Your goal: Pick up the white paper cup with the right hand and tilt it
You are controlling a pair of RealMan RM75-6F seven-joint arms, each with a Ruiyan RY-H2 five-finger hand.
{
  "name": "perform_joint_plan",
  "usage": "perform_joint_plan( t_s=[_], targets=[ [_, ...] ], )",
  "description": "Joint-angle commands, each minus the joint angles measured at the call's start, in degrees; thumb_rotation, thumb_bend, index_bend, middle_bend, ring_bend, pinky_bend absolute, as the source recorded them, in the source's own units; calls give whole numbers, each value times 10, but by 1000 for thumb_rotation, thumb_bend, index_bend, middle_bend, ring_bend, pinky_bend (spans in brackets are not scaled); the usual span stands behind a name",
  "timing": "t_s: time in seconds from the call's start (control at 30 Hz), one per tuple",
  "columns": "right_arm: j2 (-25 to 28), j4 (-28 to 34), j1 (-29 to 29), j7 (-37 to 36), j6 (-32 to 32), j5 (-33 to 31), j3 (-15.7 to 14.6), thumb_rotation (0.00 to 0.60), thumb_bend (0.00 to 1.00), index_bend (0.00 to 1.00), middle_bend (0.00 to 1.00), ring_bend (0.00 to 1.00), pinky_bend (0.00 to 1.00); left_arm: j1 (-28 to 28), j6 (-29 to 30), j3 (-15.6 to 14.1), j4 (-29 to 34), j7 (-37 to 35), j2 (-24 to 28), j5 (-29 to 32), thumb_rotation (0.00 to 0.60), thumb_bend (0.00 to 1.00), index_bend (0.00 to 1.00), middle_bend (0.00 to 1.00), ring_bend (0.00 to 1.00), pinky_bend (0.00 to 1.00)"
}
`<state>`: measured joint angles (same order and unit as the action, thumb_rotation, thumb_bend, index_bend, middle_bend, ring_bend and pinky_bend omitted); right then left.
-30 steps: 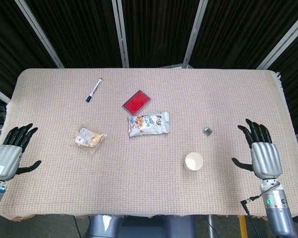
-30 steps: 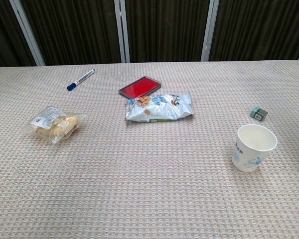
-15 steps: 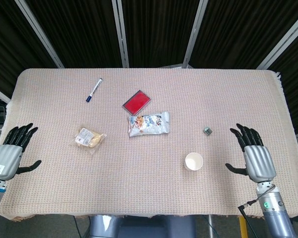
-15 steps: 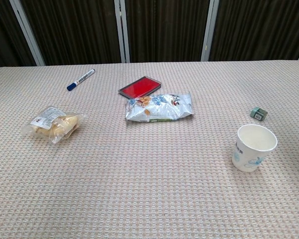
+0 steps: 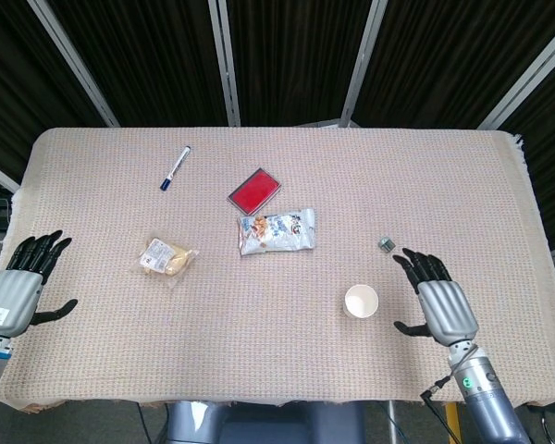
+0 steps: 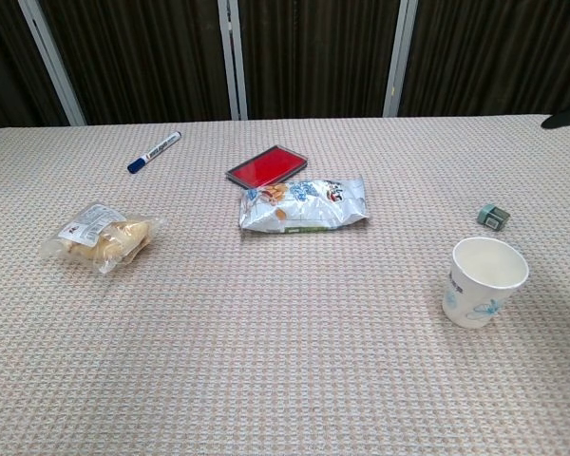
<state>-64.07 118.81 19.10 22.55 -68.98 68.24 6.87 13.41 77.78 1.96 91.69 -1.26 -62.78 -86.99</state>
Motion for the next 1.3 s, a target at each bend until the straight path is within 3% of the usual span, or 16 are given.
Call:
perform_joint_plan(
  t_s=[0.03, 0.23, 0.53, 1.07, 1.3],
  targets=[
    [-35, -2, 21, 42, 14, -40, -2, 600, 27, 118, 0, 0, 0, 0, 0, 0, 0, -1, 0, 0, 600, 158, 0, 0, 0, 0],
    [-84, -12, 38, 75, 7, -74, 3, 600, 32, 177, 0, 0, 0, 1, -2, 0, 0, -3, 1, -1, 600, 157, 0, 0, 0, 0],
    [-140, -34, 61, 106, 2, -113, 6, 600, 35, 180, 0, 0, 0, 2, -3, 0, -1, -4, 2, -1, 600, 158, 0, 0, 0, 0],
    [-184, -80, 92, 136, 8, -194, 13, 600, 143, 236, 0, 0, 0, 3, -6, 0, 0, -3, 2, 1, 600, 158, 0, 0, 0, 0],
    [-189, -90, 98, 134, 7, -212, 12, 600, 219, 328, 0, 0, 0, 3, -5, 0, 1, -3, 2, 1, 600, 157, 0, 0, 0, 0]
  ],
)
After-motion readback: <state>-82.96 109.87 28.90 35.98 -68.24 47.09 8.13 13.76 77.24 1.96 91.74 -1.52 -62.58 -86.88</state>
